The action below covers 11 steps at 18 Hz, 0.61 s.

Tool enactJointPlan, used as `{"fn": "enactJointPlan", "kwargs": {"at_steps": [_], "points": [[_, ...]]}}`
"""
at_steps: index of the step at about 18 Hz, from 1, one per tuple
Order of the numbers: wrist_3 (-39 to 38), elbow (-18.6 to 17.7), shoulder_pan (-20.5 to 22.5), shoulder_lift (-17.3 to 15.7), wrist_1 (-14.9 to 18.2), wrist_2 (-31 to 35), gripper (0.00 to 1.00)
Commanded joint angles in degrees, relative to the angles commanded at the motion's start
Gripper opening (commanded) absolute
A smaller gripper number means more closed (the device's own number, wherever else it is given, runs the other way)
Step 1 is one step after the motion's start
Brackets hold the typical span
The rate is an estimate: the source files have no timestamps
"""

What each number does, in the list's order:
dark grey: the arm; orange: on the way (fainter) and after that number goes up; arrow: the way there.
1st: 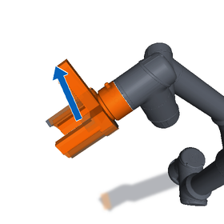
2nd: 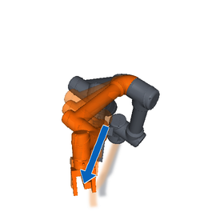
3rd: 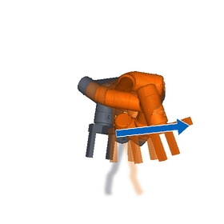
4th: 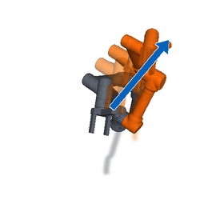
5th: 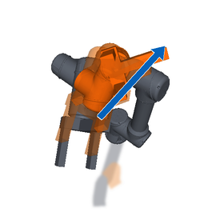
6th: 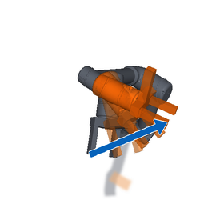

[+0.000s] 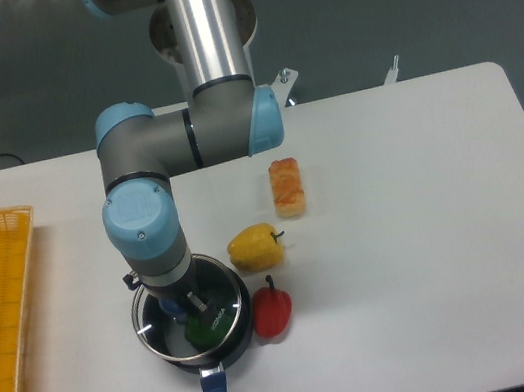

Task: Close the pot lid
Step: 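Lower the lid onto the saucepan rim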

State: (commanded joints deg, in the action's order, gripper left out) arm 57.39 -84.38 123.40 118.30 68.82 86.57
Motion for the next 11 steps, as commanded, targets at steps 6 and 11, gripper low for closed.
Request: {"fn": "enactJointPlan", "kwargs": {"at_steps": [6, 11], "points": [[0.09, 0.00, 0.00, -0.26, 0.09, 0.00, 0.59], [0.17, -0.35, 0.09, -0.09, 0.09, 0.18, 0.59]]}}
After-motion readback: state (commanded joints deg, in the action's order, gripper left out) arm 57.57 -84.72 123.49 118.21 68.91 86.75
